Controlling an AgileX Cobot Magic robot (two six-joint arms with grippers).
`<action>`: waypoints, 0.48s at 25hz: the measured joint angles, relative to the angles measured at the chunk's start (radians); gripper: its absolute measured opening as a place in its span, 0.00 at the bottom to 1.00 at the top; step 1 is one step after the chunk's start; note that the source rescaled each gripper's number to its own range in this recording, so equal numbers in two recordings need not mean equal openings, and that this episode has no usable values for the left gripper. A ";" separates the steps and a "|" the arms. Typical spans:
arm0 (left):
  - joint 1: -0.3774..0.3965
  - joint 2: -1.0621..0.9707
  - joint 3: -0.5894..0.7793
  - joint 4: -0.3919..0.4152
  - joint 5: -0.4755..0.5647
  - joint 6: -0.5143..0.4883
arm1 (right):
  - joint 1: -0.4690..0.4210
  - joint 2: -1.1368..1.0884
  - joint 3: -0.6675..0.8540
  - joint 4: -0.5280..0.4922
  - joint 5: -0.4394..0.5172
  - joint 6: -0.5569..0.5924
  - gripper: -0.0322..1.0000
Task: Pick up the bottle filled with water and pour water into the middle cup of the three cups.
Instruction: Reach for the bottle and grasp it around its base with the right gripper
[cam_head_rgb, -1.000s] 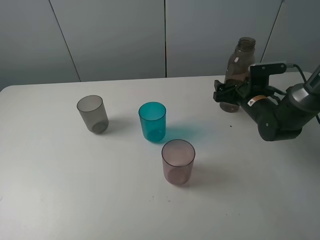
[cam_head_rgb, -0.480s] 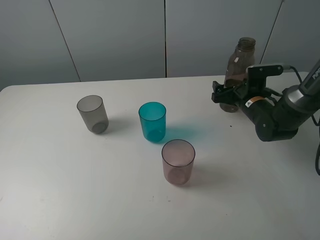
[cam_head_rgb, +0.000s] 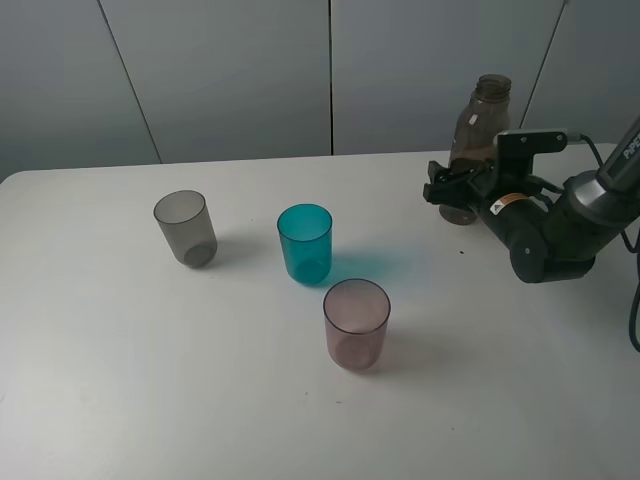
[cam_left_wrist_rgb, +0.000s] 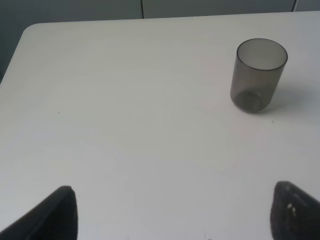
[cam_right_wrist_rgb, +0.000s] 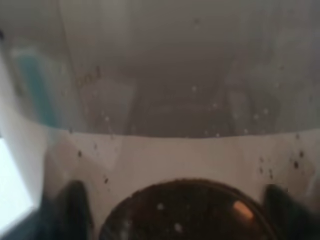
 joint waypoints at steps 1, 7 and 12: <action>0.000 0.000 0.000 0.000 0.000 0.000 | -0.002 0.000 0.000 -0.002 -0.003 0.003 0.05; 0.000 0.000 0.000 0.000 0.000 0.000 | -0.004 0.000 0.000 -0.004 -0.003 0.004 0.06; 0.000 0.000 0.000 0.000 0.000 0.000 | -0.004 0.000 0.000 -0.006 -0.003 0.004 0.06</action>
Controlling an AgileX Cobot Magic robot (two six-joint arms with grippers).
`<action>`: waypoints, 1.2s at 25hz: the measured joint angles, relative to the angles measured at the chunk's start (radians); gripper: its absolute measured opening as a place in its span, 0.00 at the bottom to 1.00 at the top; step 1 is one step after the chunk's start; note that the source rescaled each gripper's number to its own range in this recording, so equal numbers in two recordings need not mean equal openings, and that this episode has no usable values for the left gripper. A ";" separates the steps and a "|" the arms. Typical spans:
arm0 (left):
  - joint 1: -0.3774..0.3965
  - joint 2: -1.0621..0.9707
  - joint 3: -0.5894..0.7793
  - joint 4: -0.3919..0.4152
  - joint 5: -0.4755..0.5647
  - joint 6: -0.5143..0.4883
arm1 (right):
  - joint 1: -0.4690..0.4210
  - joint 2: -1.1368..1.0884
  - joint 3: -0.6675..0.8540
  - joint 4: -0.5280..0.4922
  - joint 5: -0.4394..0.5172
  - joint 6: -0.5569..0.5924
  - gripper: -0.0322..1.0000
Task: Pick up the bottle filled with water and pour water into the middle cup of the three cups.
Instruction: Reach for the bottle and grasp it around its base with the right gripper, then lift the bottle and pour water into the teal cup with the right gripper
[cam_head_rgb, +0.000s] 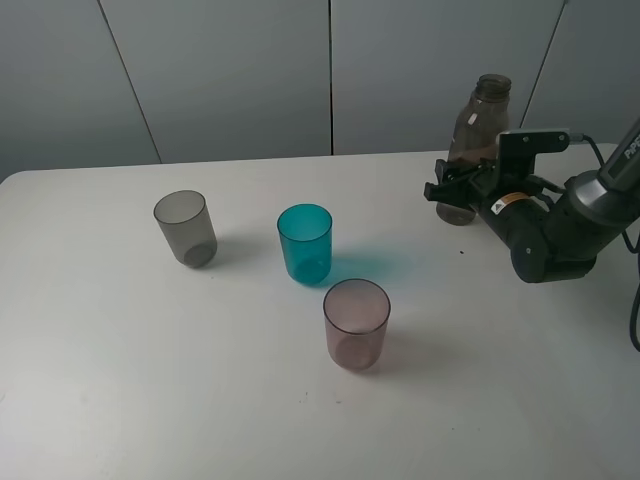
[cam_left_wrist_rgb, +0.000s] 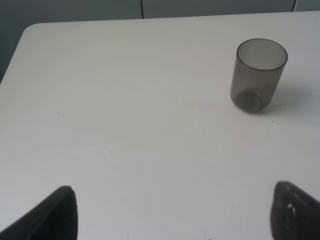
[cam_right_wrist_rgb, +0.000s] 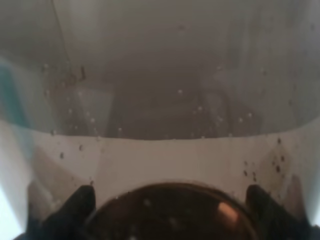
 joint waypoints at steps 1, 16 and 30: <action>0.000 0.000 0.000 0.000 0.000 0.000 | 0.000 0.000 0.000 -0.002 0.000 0.000 0.06; 0.000 0.000 0.000 0.000 0.000 0.000 | 0.027 -0.335 0.162 0.010 0.033 -0.182 0.03; 0.000 0.000 0.000 0.000 0.000 0.000 | 0.347 -0.433 0.181 0.318 0.198 -0.600 0.03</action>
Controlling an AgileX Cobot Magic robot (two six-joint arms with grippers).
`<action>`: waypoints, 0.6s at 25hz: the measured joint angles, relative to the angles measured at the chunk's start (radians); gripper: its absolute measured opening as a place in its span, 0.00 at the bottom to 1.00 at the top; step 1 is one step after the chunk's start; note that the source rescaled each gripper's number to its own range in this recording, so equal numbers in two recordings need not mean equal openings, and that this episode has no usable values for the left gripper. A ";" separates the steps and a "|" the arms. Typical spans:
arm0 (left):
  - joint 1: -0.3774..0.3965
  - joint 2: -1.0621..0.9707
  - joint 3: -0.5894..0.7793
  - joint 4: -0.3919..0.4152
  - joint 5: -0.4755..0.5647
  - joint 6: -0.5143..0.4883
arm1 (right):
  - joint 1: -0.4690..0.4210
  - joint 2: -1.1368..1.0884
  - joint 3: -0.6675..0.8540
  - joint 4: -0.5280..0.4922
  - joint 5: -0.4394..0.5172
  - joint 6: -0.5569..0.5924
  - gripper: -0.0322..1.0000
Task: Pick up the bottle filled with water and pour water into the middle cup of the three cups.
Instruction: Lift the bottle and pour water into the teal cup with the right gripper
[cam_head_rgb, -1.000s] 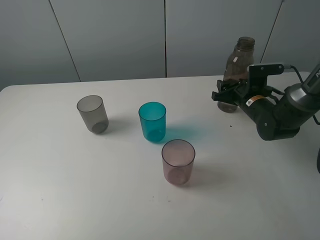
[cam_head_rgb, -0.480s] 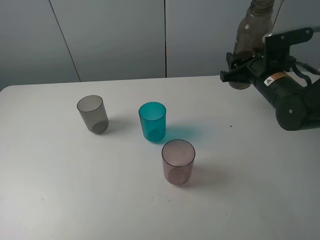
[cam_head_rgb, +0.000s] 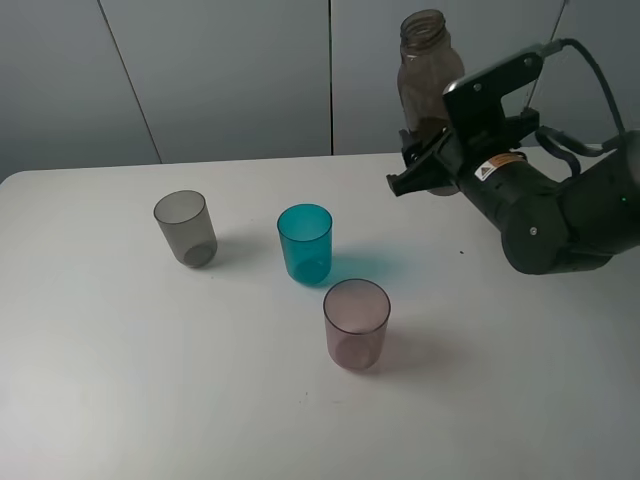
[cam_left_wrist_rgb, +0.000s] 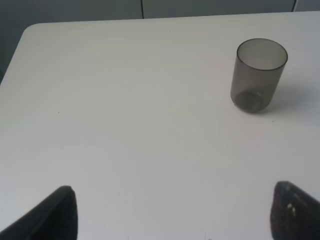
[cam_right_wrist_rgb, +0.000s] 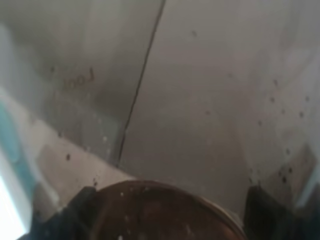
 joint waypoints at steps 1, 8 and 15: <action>0.000 0.000 0.000 0.000 0.000 0.000 | 0.016 0.000 0.000 0.029 0.009 -0.047 0.03; 0.000 0.000 0.000 0.000 0.000 0.000 | 0.082 0.000 -0.016 0.166 0.103 -0.376 0.03; 0.000 0.000 0.000 0.000 0.000 0.000 | 0.088 0.000 -0.024 0.217 0.132 -0.651 0.03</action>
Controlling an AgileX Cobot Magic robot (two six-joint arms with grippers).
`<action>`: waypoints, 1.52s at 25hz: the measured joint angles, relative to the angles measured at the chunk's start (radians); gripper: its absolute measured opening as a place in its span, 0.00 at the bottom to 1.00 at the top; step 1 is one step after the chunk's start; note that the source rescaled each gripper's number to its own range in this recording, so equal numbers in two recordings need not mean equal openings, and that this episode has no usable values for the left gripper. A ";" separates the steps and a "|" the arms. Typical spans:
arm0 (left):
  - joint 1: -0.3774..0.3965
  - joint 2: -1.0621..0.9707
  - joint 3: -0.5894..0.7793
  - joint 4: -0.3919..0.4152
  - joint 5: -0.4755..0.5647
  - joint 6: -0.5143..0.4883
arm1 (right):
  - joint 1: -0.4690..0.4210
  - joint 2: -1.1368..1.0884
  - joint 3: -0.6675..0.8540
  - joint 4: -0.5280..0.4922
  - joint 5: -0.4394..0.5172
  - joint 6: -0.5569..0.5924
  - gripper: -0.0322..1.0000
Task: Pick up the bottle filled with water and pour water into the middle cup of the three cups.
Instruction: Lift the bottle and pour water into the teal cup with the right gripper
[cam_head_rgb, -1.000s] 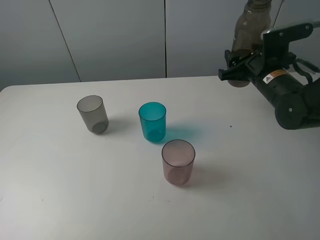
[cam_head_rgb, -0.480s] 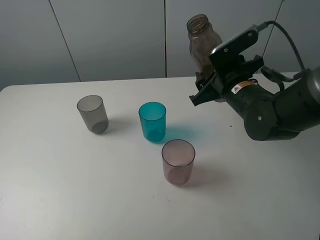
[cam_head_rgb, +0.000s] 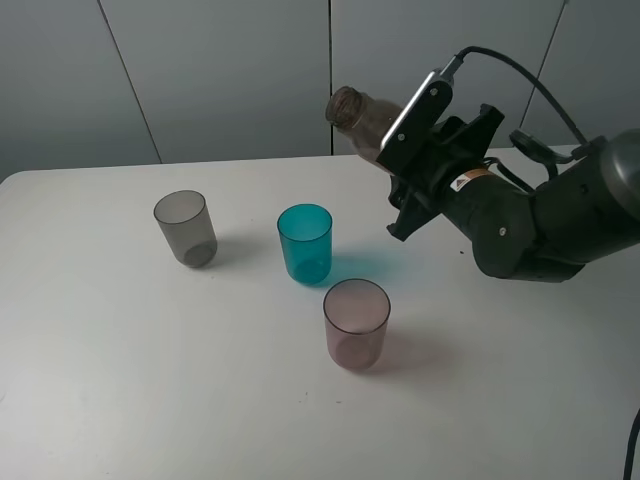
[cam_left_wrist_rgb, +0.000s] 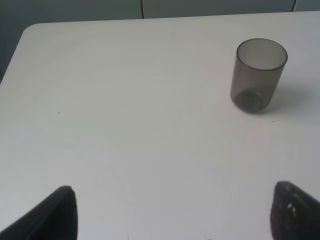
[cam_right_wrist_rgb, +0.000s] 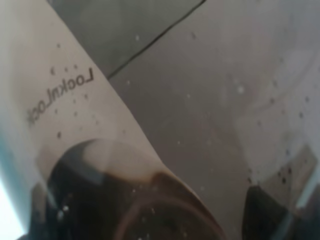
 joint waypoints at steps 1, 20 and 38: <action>0.000 0.000 0.000 0.000 0.000 0.000 | 0.000 0.000 -0.001 0.013 0.000 -0.035 0.03; 0.000 0.000 0.000 0.000 0.000 0.000 | 0.029 0.002 -0.025 0.098 0.022 -0.310 0.03; 0.000 0.000 0.000 0.000 0.000 0.000 | 0.029 0.132 -0.035 0.091 0.009 -0.349 0.03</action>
